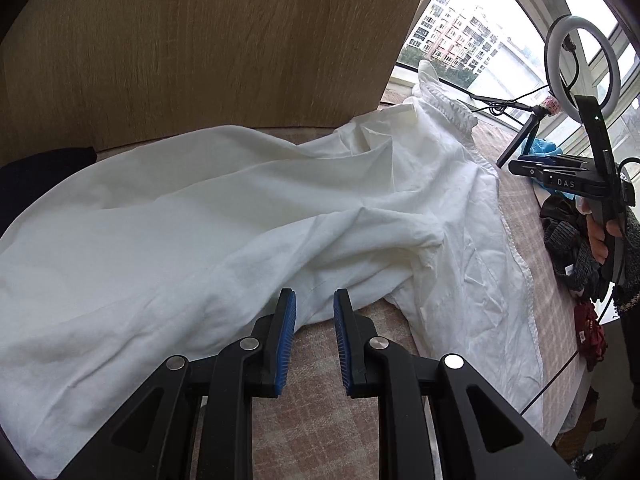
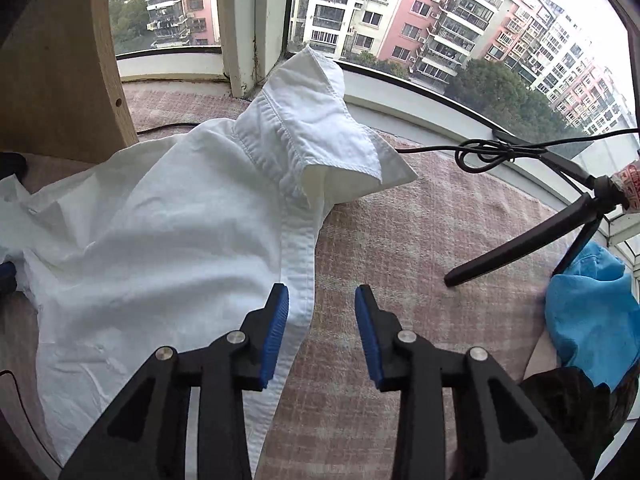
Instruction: Fold clothes
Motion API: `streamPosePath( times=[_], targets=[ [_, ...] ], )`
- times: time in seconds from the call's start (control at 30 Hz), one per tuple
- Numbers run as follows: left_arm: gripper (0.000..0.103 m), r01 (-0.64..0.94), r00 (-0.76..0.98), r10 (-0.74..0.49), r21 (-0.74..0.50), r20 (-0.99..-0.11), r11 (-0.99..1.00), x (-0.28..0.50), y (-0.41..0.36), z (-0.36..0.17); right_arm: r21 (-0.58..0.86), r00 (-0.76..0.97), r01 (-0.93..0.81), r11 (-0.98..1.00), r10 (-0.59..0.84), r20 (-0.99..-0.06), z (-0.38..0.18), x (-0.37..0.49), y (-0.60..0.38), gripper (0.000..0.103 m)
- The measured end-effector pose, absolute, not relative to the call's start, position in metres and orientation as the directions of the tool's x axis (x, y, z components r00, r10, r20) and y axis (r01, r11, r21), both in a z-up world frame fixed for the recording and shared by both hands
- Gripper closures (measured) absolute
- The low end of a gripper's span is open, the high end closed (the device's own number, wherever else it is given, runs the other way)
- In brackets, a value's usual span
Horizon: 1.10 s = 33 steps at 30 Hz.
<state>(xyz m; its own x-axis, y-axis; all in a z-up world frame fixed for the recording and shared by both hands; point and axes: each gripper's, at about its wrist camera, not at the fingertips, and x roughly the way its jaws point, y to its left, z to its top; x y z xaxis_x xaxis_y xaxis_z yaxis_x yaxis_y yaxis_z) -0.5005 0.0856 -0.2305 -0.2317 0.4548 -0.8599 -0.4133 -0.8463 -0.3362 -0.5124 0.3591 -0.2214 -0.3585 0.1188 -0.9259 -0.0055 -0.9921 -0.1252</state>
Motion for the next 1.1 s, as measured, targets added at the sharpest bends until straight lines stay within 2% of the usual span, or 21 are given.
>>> streamPosePath(
  times=[0.1,0.17,0.2,0.3,0.4,0.5,0.53,0.57,0.6,0.63,0.67,0.83,0.93,1.03,1.1],
  targets=[
    [0.083,-0.441,-0.214,0.451,-0.326,-0.867,-0.836,-0.486,0.089,-0.234,0.057,-0.348,0.090,-0.994,-0.085,-0.933,-0.200,-0.468,0.324,0.067],
    [0.083,-0.445,-0.198,0.436,-0.316,-0.878,-0.838,-0.484,0.093,-0.241,0.138,-0.325,0.144,-0.980,-0.179,-0.929,-0.205,-0.449,0.277,0.056],
    [0.083,-0.447,-0.191,0.429,-0.311,-0.883,-0.839,-0.482,0.094,-0.245,0.165,-0.309,0.168,-0.972,-0.211,-0.928,-0.208,-0.442,0.255,0.054],
    [0.083,-0.382,-0.176,0.468,-0.378,-0.866,-0.843,-0.490,0.084,-0.252,0.170,-0.265,0.195,-0.966,-0.219,-0.939,-0.230,-0.438,0.200,0.053],
    [0.081,-0.278,-0.183,0.551,-0.495,-0.814,-0.824,-0.503,0.067,-0.254,0.102,-0.252,0.175,-0.979,-0.144,-0.957,-0.250,-0.443,0.167,0.053],
    [0.081,-0.200,-0.222,0.580,-0.546,-0.784,-0.814,-0.515,0.056,-0.259,0.042,-0.215,0.150,-0.988,-0.074,-0.974,-0.271,-0.448,0.157,0.053],
    [0.089,-0.180,-0.240,0.582,-0.554,-0.777,-0.813,-0.518,0.054,-0.259,0.036,-0.203,0.150,-0.988,-0.066,-0.977,-0.277,-0.448,0.158,0.054],
    [0.103,-0.170,-0.259,0.579,-0.553,-0.773,-0.816,-0.520,0.052,-0.258,0.030,-0.190,0.149,-0.988,-0.058,-0.980,-0.283,-0.448,0.158,0.064],
    [0.103,-0.165,-0.273,0.574,-0.550,-0.772,-0.819,-0.522,0.049,-0.255,0.042,-0.180,0.156,-0.987,-0.071,-0.981,-0.284,-0.447,0.161,0.069],
    [0.103,-0.170,-0.288,0.566,-0.541,-0.772,-0.824,-0.524,0.047,-0.252,0.062,-0.172,0.166,-0.984,-0.091,-0.981,-0.283,-0.445,0.164,0.086],
    [0.103,-0.185,-0.305,0.556,-0.524,-0.774,-0.831,-0.525,0.047,-0.246,0.080,-0.164,0.166,-0.983,-0.108,-0.981,-0.280,-0.444,0.169,0.096],
    [0.103,-0.234,-0.398,0.438,-0.372,-0.807,-0.898,-0.527,0.031,-0.212,0.132,-0.149,0.165,-0.977,-0.157,-0.976,-0.268,-0.440,0.185,0.098],
    [0.103,-0.213,-0.417,0.406,-0.346,-0.813,-0.914,-0.532,0.008,-0.207,0.123,-0.137,0.195,-0.973,-0.151,-0.979,-0.275,-0.439,0.179,0.098],
    [0.103,-0.184,-0.428,0.384,-0.337,-0.818,-0.923,-0.536,-0.018,-0.206,0.102,-0.118,0.227,-0.969,-0.132,-0.984,-0.277,-0.436,0.170,0.093],
    [0.103,-0.205,-0.425,0.395,-0.339,-0.815,-0.918,-0.527,-0.026,-0.201,0.145,-0.113,0.198,-0.969,-0.169,-0.979,-0.268,-0.432,0.177,0.082]
  ],
)
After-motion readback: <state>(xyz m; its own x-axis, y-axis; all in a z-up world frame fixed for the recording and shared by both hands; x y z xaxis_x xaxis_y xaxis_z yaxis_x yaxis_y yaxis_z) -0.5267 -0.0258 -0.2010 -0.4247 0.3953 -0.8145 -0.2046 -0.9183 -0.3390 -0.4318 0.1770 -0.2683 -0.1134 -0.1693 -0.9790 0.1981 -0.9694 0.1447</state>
